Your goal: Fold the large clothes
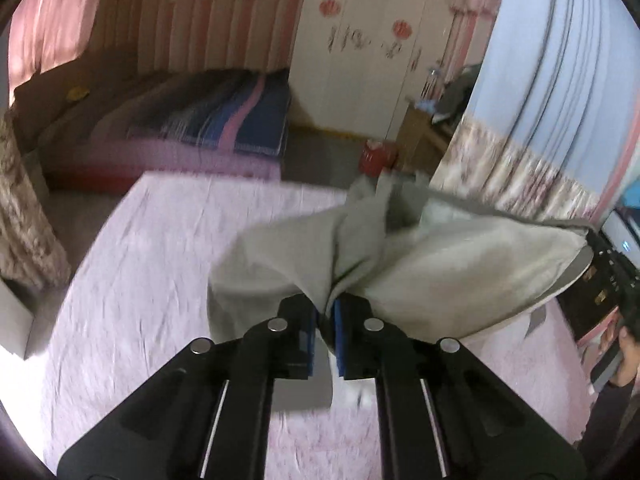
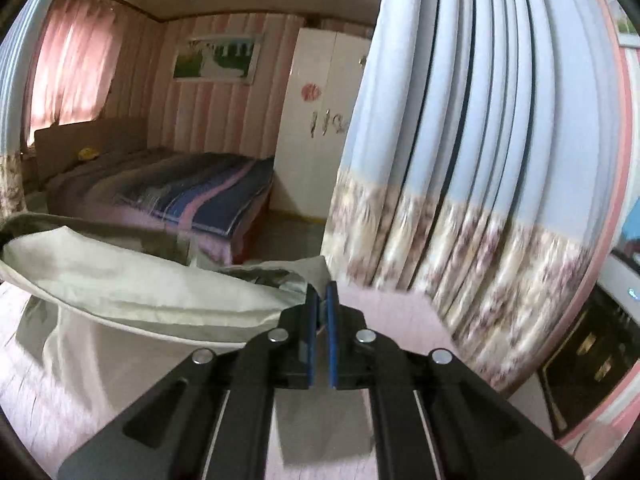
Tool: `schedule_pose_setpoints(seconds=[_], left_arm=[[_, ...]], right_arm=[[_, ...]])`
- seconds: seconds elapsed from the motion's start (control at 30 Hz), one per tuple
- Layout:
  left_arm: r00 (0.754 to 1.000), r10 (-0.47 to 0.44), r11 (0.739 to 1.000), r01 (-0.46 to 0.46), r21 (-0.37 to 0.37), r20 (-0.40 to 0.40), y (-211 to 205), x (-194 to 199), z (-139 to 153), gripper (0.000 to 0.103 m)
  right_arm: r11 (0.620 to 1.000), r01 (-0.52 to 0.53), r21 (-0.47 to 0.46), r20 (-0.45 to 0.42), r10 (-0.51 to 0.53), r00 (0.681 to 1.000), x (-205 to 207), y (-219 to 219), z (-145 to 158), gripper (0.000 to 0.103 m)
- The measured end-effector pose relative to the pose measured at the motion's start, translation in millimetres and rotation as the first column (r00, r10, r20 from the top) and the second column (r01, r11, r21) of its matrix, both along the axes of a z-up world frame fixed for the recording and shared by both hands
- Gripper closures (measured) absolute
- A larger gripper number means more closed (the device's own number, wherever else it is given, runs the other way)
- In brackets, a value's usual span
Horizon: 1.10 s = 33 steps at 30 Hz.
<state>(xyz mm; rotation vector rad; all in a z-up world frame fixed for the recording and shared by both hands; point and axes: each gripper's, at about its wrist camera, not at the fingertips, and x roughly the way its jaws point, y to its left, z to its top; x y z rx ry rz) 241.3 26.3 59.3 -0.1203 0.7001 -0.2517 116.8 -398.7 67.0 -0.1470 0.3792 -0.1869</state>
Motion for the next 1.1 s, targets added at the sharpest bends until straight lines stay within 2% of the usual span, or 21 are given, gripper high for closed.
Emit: schedule_pose_setpoints(seconds=[0.03,0.1,0.17,0.2,0.27,0.3,0.33,0.37,0.4,0.43,0.5,0.57,0.67,0.77,0.83,0.93,0.97,1.0,1.03,1.07,1.1], left_arm=[[1.000,-0.001,1.000,0.001,0.002,0.009,0,15,9,0.091],[1.000,0.024,1.000,-0.025,0.003,0.011,-1,48,22,0.080],[0.998,0.051,0.999,-0.051,-0.009,-0.036,1,97,27,0.071],[0.996,0.063,0.998,-0.064,-0.011,-0.059,2,119,28,0.069],[0.989,0.095,0.995,-0.092,0.030,-0.113,-2,161,20,0.067],[0.984,0.109,0.994,-0.103,0.045,-0.143,-3,177,15,0.053],[0.975,0.125,0.991,-0.114,0.069,-0.185,-2,192,7,0.045],[0.968,0.162,0.985,-0.146,0.097,-0.193,3,200,4,0.023],[0.966,0.195,0.977,-0.175,0.124,-0.170,7,202,3,0.005],[0.971,0.183,0.979,-0.165,0.122,-0.152,11,201,4,0.003],[0.976,0.170,0.983,-0.158,0.097,-0.134,21,196,8,0.003],[0.975,0.176,0.983,-0.166,0.082,-0.133,31,192,9,0.003],[0.973,0.165,0.985,-0.152,0.087,-0.163,39,177,-5,0.003],[0.970,0.134,0.987,-0.112,0.116,-0.202,45,153,-39,0.003],[0.958,0.129,0.984,-0.092,0.152,-0.255,49,140,-70,0.003],[0.934,0.083,0.990,-0.036,0.140,-0.348,53,127,-119,0.003],[0.928,0.072,0.992,-0.030,0.119,-0.366,52,126,-130,0.004],[0.926,0.057,0.996,-0.027,0.084,-0.374,51,126,-137,0.010],[0.928,0.031,0.999,-0.016,0.043,-0.370,50,126,-139,0.019],[0.932,-0.020,1.000,0.013,-0.023,-0.362,48,127,-138,0.053],[0.934,-0.053,0.997,0.032,-0.064,-0.354,44,130,-135,0.076]], right_arm=[[1.000,0.006,0.000,0.000,-0.006,1.000,13,0,7,0.099],[1.000,0.018,0.021,-0.025,-0.017,1.000,52,-3,18,0.099],[0.998,0.047,0.050,-0.086,-0.042,0.995,100,-10,25,0.094],[0.996,0.061,0.058,-0.117,-0.054,0.992,117,-13,24,0.086],[0.991,0.087,0.106,-0.212,-0.063,0.975,161,-25,19,0.051],[0.986,0.079,0.146,-0.228,-0.044,0.973,172,-31,17,0.043],[0.979,0.083,0.188,-0.257,-0.032,0.966,182,-38,13,0.038],[0.967,0.091,0.236,-0.287,-0.020,0.958,189,-45,11,0.038],[0.948,0.086,0.306,-0.289,0.007,0.957,189,-53,10,0.038],[0.938,0.074,0.337,-0.272,0.022,0.962,185,-58,10,0.036],[0.933,0.057,0.355,-0.230,0.028,0.973,172,-65,12,0.026],[0.946,0.061,0.318,-0.209,0.007,0.978,161,-68,10,0.024],[0.974,0.080,0.211,-0.268,-0.021,0.963,147,-72,-15,0.023],[0.984,0.066,0.164,-0.363,-0.002,0.932,140,-82,-52,0.022],[0.985,0.072,0.155,-0.448,0.005,0.894,138,-89,-89,0.022],[0.965,0.052,0.256,-0.498,0.086,0.863,133,-100,-128,0.023],[0.957,0.049,0.284,-0.492,0.102,0.865,132,-101,-135,0.035],[0.949,0.038,0.313,-0.461,0.117,0.880,130,-100,-138,0.051],[0.941,0.020,0.337,-0.433,0.136,0.891,130,-98,-137,0.088],[0.938,0.007,0.347,-0.422,0.150,0.894,130,-92,-134,0.100],[0.945,-0.007,0.327,-0.406,0.147,0.902,130,-85,-129,0.101]])
